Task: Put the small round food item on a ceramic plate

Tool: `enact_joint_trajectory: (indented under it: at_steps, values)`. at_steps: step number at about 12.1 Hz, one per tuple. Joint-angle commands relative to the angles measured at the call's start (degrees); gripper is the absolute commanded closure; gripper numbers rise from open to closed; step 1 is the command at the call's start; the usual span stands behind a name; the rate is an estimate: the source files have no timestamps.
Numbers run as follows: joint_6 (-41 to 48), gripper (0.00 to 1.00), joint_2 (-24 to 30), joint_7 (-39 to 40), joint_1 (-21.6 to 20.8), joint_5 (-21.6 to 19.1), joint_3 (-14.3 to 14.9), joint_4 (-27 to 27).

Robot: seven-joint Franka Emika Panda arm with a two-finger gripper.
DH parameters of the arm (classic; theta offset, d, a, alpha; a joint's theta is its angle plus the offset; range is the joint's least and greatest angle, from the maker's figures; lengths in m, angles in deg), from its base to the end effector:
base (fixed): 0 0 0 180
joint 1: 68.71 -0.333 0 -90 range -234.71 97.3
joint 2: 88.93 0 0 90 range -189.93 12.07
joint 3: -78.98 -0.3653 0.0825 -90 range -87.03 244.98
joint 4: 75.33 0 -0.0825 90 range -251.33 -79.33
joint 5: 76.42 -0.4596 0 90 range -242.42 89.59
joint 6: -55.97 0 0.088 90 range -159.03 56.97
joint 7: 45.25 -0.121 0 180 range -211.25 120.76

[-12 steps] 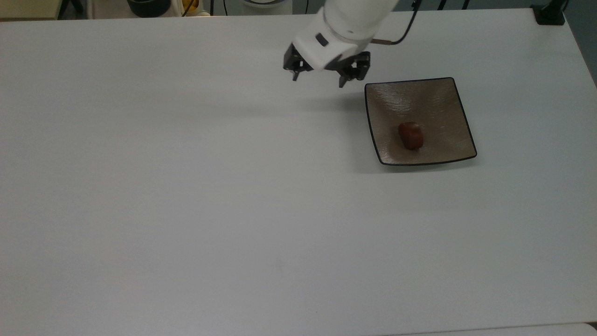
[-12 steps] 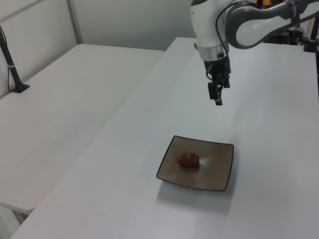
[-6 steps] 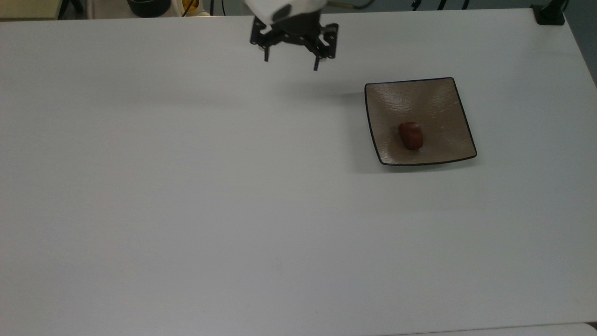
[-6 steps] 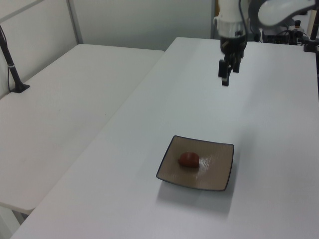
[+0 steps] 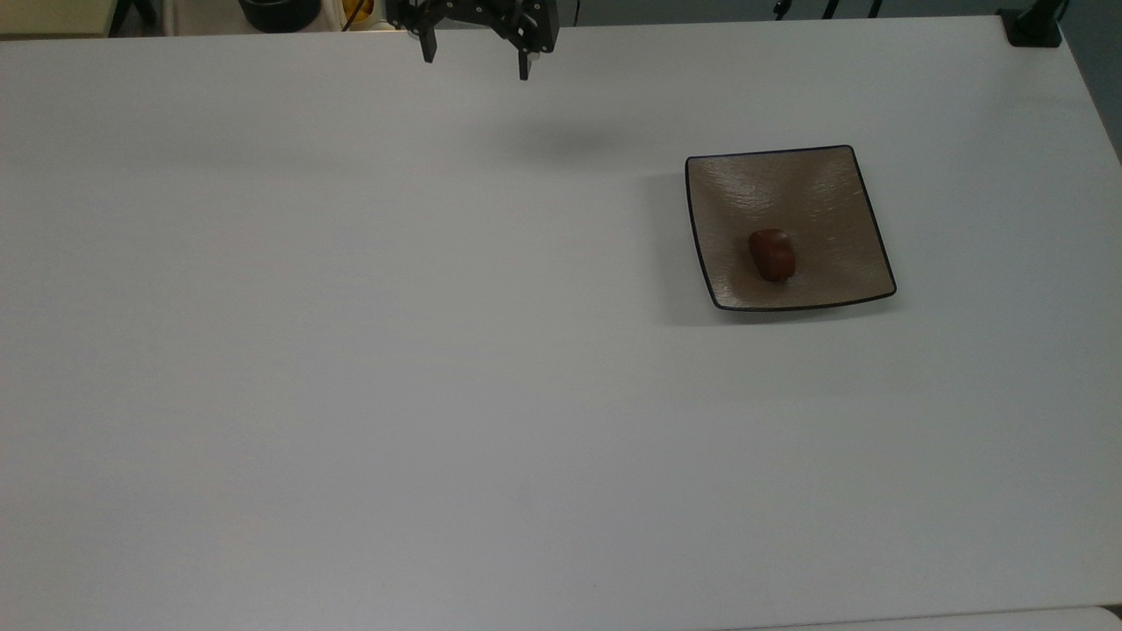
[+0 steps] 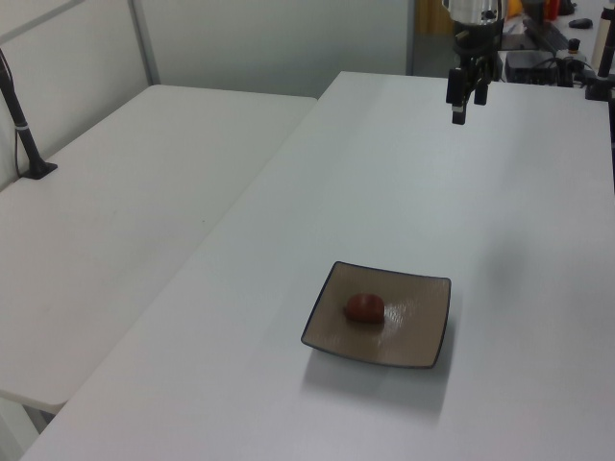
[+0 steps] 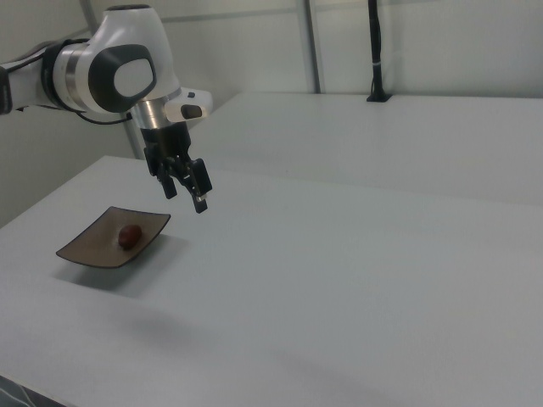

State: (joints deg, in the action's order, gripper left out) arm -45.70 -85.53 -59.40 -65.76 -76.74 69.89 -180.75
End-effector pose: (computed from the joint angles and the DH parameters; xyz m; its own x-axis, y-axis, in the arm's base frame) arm 0.6110 0.0683 0.5655 0.9900 -0.1408 -0.0057 -0.1408 -0.9900 0.0055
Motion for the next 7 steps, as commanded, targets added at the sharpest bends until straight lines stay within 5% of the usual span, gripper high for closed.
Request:
enact_joint_trajectory:
  at_steps: [1,4,7]
  values:
    - [0.5,0.00,1.4,5.3,3.7,0.1,-0.1,-0.5]
    - [0.8,0.00,-0.1,6.5,3.0,0.1,1.8,0.5]
    - [0.3,0.00,-1.6,8.2,-0.6,0.2,7.8,1.4]
